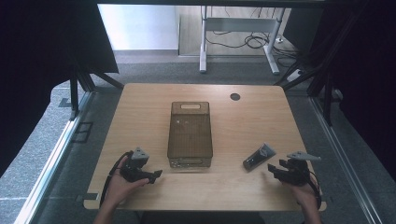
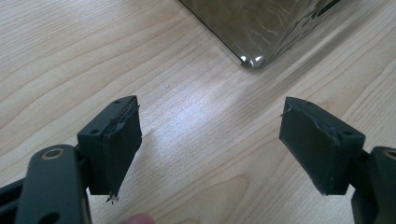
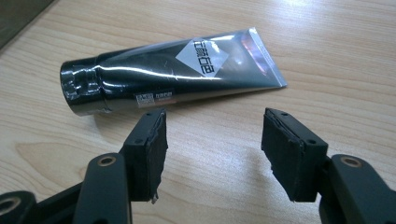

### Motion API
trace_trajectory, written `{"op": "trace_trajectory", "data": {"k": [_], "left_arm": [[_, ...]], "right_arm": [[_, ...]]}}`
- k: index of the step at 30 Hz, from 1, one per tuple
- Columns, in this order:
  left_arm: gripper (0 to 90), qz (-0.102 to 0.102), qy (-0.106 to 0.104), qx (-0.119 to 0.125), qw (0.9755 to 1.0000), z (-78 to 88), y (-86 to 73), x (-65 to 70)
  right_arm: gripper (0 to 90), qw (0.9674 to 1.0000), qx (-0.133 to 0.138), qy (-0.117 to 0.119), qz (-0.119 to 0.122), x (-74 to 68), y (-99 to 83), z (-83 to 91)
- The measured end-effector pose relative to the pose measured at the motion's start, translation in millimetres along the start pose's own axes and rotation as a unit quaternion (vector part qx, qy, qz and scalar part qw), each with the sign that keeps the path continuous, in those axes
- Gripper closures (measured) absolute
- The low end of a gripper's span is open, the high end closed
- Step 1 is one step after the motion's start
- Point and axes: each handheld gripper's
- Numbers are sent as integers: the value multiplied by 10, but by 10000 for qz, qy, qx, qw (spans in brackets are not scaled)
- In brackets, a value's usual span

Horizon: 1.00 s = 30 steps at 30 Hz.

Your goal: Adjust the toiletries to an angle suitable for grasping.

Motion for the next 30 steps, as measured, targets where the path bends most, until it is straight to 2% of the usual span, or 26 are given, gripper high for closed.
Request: {"op": "trace_trajectory", "data": {"k": [8,13,16,19,23,24,30], "left_arm": [[213,-20,-54,42,10000,16,2,36],[213,-10,-30,1,10000,0,11,43],[213,-43,-25,29,10000,19,7,46],[213,-36,-7,57,10000,39,0,44],[213,-68,-22,77,9999,53,-5,52],[213,-83,-47,107,9999,67,1,58],[215,-26,-41,88,9999,70,-3,52]], "right_arm": [[402,9999,-61,-3,95,13,-16,-7],[394,9995,-243,-44,184,51,-41,-42],[394,9995,-248,-24,172,58,-41,-41],[394,9994,-237,3,239,42,-32,-42],[411,9987,-357,-53,372,-22,-18,-30],[416,9986,-380,36,376,-34,-15,-29],[461,9984,-419,159,346,-49,0,-34]]}}
Point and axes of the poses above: each handheld gripper's, and its own axes: z roughly backward along the jaws, y roughly out of its top, x roughly to its right, and after that the axes turned 15 degrees about -x, right-handed
